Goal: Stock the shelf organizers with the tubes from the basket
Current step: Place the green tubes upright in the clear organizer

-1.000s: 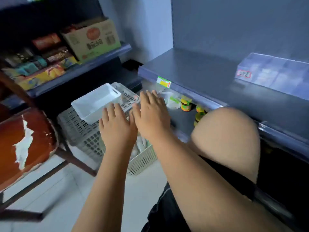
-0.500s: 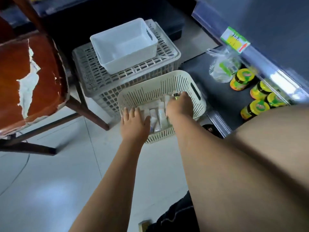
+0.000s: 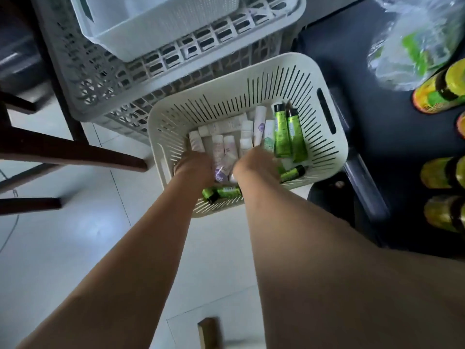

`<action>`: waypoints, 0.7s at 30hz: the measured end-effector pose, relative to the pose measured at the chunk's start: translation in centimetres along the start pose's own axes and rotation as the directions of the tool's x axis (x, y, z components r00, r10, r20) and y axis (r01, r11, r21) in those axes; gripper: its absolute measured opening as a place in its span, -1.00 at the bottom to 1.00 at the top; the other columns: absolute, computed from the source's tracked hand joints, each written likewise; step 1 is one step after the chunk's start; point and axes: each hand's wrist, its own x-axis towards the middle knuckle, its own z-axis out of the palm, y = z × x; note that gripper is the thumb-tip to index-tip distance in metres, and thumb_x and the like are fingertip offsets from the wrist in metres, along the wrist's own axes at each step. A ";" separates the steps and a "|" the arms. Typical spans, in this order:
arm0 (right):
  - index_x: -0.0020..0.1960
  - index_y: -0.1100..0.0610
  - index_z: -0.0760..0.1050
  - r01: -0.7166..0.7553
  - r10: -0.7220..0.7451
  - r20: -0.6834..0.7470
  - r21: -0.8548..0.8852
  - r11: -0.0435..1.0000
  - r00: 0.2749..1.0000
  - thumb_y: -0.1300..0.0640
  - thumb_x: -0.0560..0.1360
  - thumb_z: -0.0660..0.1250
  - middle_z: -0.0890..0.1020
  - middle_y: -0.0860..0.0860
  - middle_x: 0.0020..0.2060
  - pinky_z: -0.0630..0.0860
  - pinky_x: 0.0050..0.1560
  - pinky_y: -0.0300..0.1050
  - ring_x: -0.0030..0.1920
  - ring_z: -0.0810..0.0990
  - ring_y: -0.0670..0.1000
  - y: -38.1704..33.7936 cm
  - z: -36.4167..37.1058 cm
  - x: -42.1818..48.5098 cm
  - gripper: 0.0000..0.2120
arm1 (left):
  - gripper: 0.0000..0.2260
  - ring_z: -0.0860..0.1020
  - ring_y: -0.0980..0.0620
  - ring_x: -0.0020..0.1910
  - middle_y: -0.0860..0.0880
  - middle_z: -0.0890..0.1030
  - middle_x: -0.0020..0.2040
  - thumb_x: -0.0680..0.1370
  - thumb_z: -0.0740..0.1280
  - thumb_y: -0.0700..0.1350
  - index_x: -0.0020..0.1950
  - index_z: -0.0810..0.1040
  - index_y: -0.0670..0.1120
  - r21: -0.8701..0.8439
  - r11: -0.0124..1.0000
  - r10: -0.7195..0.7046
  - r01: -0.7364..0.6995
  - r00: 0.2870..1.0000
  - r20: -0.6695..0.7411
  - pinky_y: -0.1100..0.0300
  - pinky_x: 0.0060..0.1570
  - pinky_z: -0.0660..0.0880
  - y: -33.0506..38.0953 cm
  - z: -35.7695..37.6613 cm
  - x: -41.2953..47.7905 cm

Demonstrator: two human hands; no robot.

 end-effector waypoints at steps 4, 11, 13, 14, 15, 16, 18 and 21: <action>0.19 0.14 0.59 0.064 -0.006 0.271 -0.208 0.976 0.962 0.11 0.54 0.34 0.64 0.11 0.17 0.57 0.17 0.08 0.13 0.63 0.17 -0.9 0.8 -0.5 -0.75 | -0.73 0.58 -0.17 0.17 -0.11 0.59 0.21 0.54 0.39 -0.03 0.22 0.59 -0.05 0.162 0.978 0.120 -0.136 0.988 0.102 -0.03 0.00 0.54 0.0 -1.2 0.1; 0.28 0.09 0.56 0.185 -0.057 0.314 -0.398 0.898 0.948 0.05 0.61 0.27 0.59 0.08 0.28 0.50 0.22 0.06 0.30 0.56 0.16 -0.7 2.6 -1.9 -0.72 | -0.82 0.55 -0.12 0.19 -0.03 0.62 0.04 0.58 0.26 -0.18 0.12 0.60 -0.04 0.558 0.796 0.268 -0.234 0.963 0.022 -0.01 0.19 0.45 -0.7 -2.2 -1.7; 0.23 0.10 0.57 0.193 -0.081 0.300 -0.366 0.910 0.950 0.06 0.61 0.30 0.62 0.07 0.24 0.52 0.13 0.02 0.26 0.59 0.15 -0.8 2.4 -2.0 -0.75 | -0.81 0.52 -0.11 0.22 -0.05 0.61 0.12 0.58 0.28 -0.18 0.15 0.60 -0.04 0.591 0.784 0.256 -0.191 0.966 -0.027 0.00 0.21 0.41 -1.1 -2.6 -2.5; 0.20 0.11 0.57 0.184 -0.087 0.290 -0.324 0.928 0.953 0.07 0.59 0.34 0.64 0.08 0.20 0.54 0.07 0.01 0.22 0.61 0.16 -0.9 2.3 -2.0 -0.77 | -0.80 0.52 -0.11 0.22 -0.05 0.60 0.13 0.57 0.29 -0.18 0.16 0.60 -0.02 0.567 0.804 0.254 -0.180 0.966 -0.055 0.01 0.18 0.39 -1.5 -2.8 -2.9; 0.16 0.13 0.57 0.164 -0.083 0.283 -0.279 0.946 0.956 0.11 0.56 0.37 0.65 0.08 0.14 0.56 0.03 0.00 0.18 0.63 0.16 -1.0 2.1 -1.9 -0.80 | -0.79 0.54 -0.10 0.19 -0.05 0.60 0.11 0.56 0.31 -0.19 0.15 0.61 0.00 0.526 0.832 0.258 -0.174 0.962 -0.090 0.02 0.13 0.39 -1.9 -3.2 -3.4; 0.10 0.16 0.56 0.134 -0.064 0.283 -0.237 0.962 0.957 0.13 0.54 0.39 0.66 0.09 0.04 0.59 -0.03 -0.02 0.10 0.65 0.17 -1.1 1.9 -1.8 -0.84 | -0.78 0.55 -0.10 0.15 -0.04 0.59 0.08 0.55 0.33 -0.18 0.15 0.61 0.04 0.472 0.864 0.263 -0.178 0.957 -0.121 0.05 0.06 0.39 -2.4 -3.5 -3.7; -0.08 0.22 0.50 0.035 0.007 0.274 -0.150 0.988 0.962 0.09 0.53 0.39 0.59 0.08 -0.22 0.54 -0.22 -0.06 -0.12 0.62 0.12 -1.4 1.3 -1.8 -0.81 | -0.79 0.56 -0.08 0.05 0.00 0.59 0.03 0.54 0.35 -0.15 0.12 0.62 0.10 0.285 0.931 0.283 -0.227 0.944 -0.171 0.11 -0.07 0.39 -3.7 -4.2 -4.6; -0.15 0.24 0.49 -0.214 0.156 0.278 0.192 0.958 0.948 0.08 0.47 0.44 0.59 0.10 -0.37 0.57 -0.35 -0.12 -0.36 0.61 0.08 -1.6 0.0 -1.4 -0.77 | -0.87 0.58 -0.03 -0.03 0.07 0.61 -0.05 0.50 0.41 -0.02 0.05 0.63 0.12 0.000 0.947 0.311 -0.321 0.915 -0.257 0.12 -0.12 0.50 -5.5 -5.2 -5.5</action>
